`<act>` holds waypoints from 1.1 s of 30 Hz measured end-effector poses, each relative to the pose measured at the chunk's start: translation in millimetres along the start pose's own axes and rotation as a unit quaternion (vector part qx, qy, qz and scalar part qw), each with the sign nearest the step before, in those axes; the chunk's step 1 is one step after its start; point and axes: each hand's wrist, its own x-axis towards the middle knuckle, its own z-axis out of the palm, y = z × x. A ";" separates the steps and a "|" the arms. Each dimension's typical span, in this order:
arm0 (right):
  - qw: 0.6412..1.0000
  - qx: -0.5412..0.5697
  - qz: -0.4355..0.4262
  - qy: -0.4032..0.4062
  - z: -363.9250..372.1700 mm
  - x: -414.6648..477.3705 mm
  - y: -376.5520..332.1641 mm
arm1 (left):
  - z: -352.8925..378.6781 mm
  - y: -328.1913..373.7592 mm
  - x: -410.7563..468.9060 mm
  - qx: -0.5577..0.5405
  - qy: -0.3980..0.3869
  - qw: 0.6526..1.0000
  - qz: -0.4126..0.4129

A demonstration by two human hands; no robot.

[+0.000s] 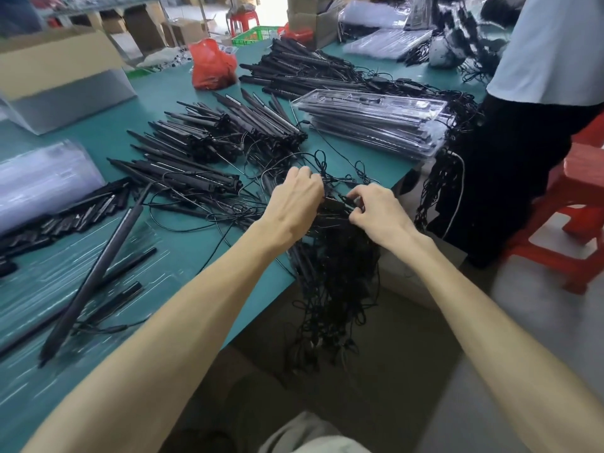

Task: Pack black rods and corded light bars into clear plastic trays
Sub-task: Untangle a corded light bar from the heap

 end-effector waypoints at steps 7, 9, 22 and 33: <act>0.999 0.051 -0.002 0.017 -8.2 0.8 0.3 | -44.8 -3.2 19.0 -0.179 0.130 0.966 -0.132; 0.997 0.075 0.001 0.006 -4.4 1.1 -4.0 | -72.7 -19.3 28.6 -0.199 0.147 0.962 -0.117; 0.987 0.023 -0.144 0.067 19.4 -3.8 -63.8 | -59.7 -104.7 -51.9 -0.188 0.111 0.944 -0.245; 0.959 0.181 -0.196 0.093 21.7 14.5 -159.8 | -94.9 -133.5 -93.0 -0.401 0.142 0.843 -0.328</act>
